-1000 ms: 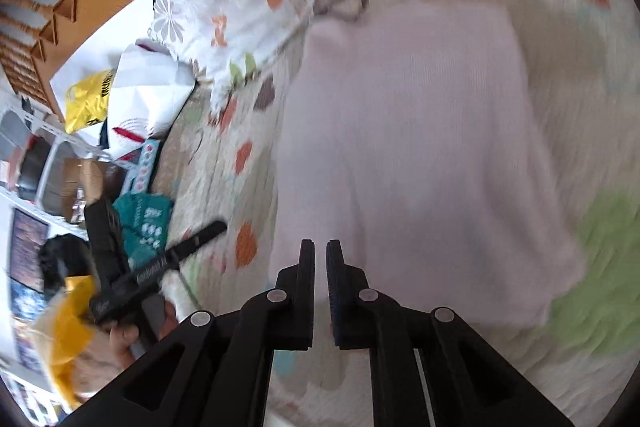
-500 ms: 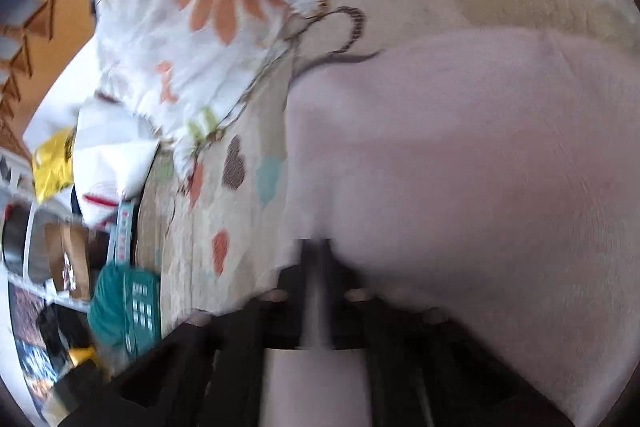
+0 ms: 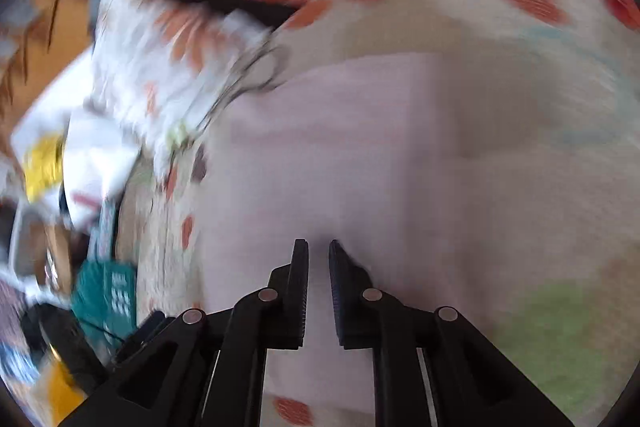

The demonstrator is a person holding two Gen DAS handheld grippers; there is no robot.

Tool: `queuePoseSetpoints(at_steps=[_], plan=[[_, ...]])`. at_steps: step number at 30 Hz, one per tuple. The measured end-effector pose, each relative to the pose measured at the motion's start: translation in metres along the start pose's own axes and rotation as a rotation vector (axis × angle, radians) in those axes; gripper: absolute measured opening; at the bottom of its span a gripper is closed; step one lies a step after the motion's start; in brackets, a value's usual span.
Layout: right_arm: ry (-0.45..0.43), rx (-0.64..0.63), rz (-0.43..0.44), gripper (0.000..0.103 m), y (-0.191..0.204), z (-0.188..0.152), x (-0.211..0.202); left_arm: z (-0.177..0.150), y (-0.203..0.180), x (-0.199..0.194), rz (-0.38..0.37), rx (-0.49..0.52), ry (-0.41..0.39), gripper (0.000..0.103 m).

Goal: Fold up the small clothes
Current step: 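Withdraw both tools from the folded cardigan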

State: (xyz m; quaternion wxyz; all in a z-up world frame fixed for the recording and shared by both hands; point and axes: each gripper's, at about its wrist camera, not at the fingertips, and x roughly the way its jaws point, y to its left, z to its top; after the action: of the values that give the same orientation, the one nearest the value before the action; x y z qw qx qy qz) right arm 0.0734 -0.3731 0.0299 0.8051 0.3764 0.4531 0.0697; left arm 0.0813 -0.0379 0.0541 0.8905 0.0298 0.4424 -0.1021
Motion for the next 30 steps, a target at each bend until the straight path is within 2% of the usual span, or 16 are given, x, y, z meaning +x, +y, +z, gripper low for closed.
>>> queuePoseSetpoints(at_steps=[2,4,6,7,12,15,17,20,22,25,30], plan=[[-0.045,0.035,-0.003,0.011,-0.016,-0.006,-0.025,-0.007,-0.007,-0.002,0.021,0.033,-0.021,0.075],[-0.086,-0.019,-0.110,0.022,-0.017,-0.017,-0.048,-0.017,-0.014,-0.008,0.037,0.058,-0.055,0.075],[-0.117,-0.105,-0.230,0.027,-0.011,-0.030,-0.064,-0.026,-0.020,-0.013,0.047,0.069,-0.082,0.075],[-0.131,-0.125,-0.250,0.028,-0.009,-0.035,-0.070,-0.031,-0.024,-0.015,0.047,0.071,-0.091,0.075],[-0.165,-0.165,-0.266,0.034,-0.008,-0.048,-0.081,-0.063,-0.042,-0.018,0.024,0.065,-0.075,0.076],[-0.158,-0.195,-0.317,0.037,-0.004,-0.054,-0.078,-0.084,-0.050,-0.010,0.023,0.066,-0.024,0.076],[-0.147,-0.195,-0.305,0.037,0.001,-0.057,-0.074,-0.093,-0.051,-0.002,0.030,0.062,0.012,0.077],[-0.150,-0.225,-0.312,0.040,0.011,-0.062,-0.071,-0.097,-0.046,-0.002,0.043,0.026,0.000,0.085],[-0.165,-0.262,-0.348,0.047,0.019,-0.066,-0.070,-0.096,-0.043,0.001,0.033,0.005,0.017,0.088],[-0.169,-0.276,-0.372,0.048,0.023,-0.072,-0.068,-0.098,-0.038,0.006,0.057,-0.033,0.027,0.103],[-0.156,-0.273,-0.413,0.048,0.021,-0.076,-0.062,-0.097,-0.033,0.010,0.041,-0.055,0.016,0.103]])
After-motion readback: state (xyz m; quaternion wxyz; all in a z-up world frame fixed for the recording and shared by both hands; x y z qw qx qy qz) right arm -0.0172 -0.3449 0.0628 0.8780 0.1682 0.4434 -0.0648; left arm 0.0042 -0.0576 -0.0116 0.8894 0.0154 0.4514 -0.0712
